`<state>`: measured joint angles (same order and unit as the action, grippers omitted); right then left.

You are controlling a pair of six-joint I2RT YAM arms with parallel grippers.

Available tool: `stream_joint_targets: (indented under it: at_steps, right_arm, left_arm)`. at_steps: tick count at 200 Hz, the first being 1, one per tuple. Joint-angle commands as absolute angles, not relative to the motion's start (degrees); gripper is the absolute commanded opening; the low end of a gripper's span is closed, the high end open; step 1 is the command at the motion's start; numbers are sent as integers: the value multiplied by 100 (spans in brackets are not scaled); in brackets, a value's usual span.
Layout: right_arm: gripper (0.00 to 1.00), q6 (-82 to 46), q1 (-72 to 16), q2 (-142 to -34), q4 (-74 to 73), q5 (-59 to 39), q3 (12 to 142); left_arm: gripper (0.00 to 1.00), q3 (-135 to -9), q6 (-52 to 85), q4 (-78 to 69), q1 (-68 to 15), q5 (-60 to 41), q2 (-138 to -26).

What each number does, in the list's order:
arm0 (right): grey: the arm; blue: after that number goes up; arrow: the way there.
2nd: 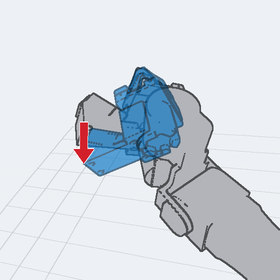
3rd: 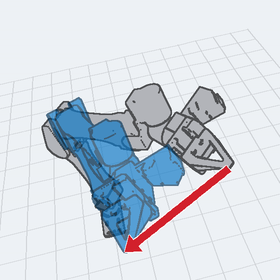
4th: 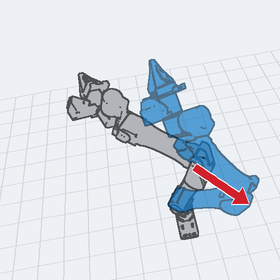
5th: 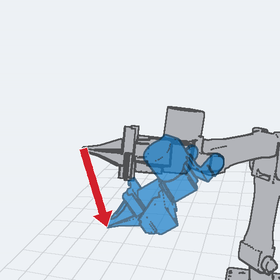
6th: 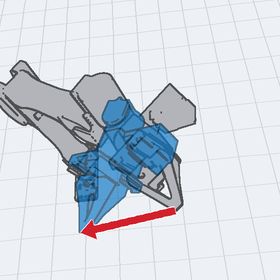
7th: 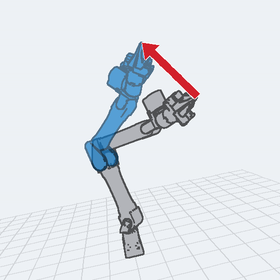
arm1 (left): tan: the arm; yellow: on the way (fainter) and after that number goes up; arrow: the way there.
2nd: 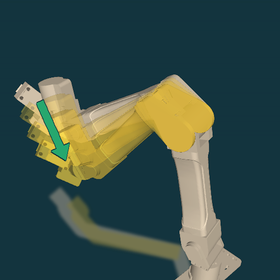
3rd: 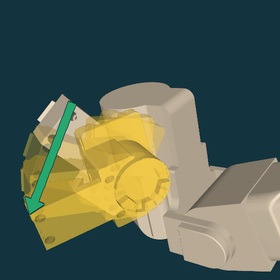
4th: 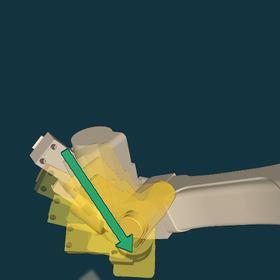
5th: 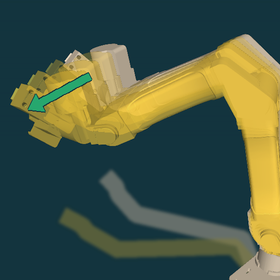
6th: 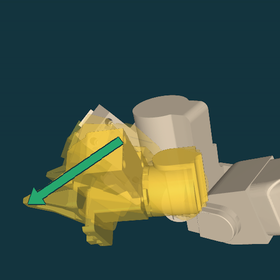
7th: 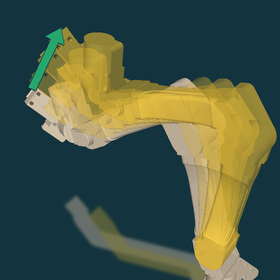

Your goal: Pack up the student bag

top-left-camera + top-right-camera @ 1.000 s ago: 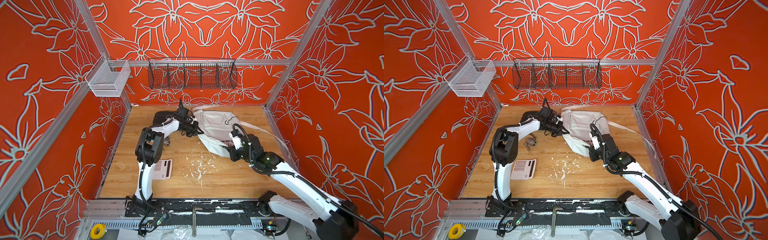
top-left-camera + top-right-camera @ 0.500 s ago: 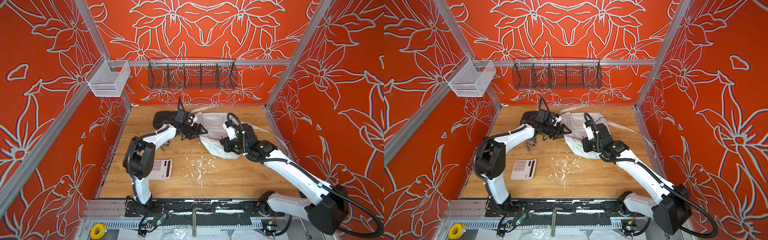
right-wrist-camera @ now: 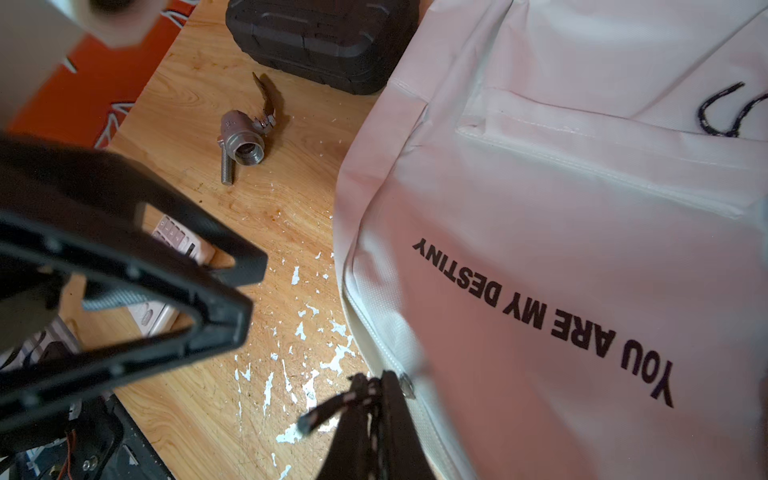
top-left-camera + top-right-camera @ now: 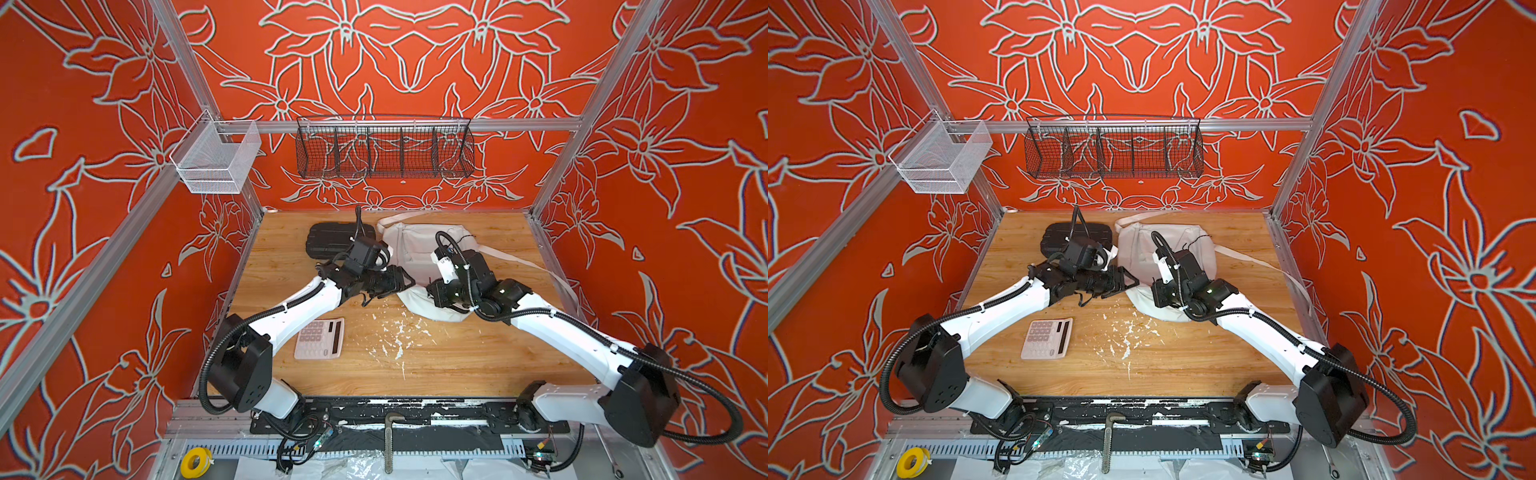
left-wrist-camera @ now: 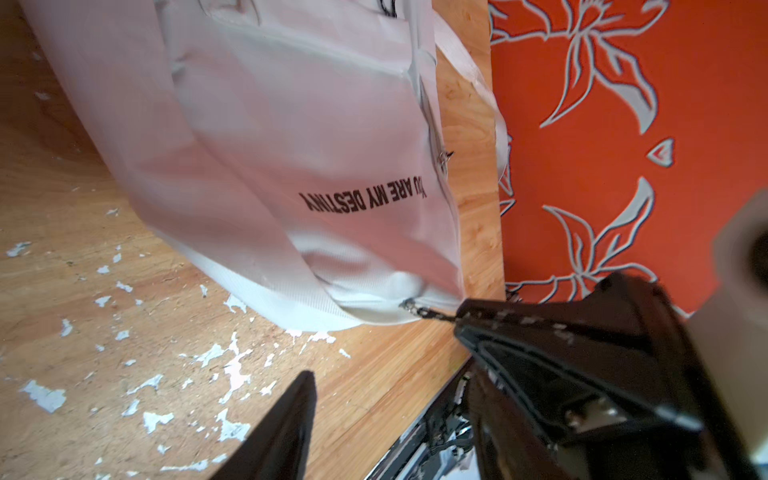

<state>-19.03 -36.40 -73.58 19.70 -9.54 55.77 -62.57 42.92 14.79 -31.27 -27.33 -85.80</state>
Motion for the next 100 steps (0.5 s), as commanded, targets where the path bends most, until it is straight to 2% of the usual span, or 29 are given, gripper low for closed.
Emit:
stream_joint_targets:
  at_steps: [1, 33, 51, 100]
  right_arm:
    - [0, -2074, -3750, -7383, 1635, -969, 5818]
    - [0, -2136, -3847, -7337, 1609, -924, 5800]
    - [0, -2170, -3892, -7292, 1596, -892, 5751]
    - [0, -2358, -3953, -7097, 1445, -831, 5531]
  left_arm:
    - [57, -5884, 4848, 1040, -3162, -2592, -8647]
    - [58, -5967, 4966, 837, -3337, -2431, -9032]
    - [62, -5969, 5112, 630, -3367, -2299, -9171]
    - [64, -5538, 5484, 254, -3450, -1687, -8917]
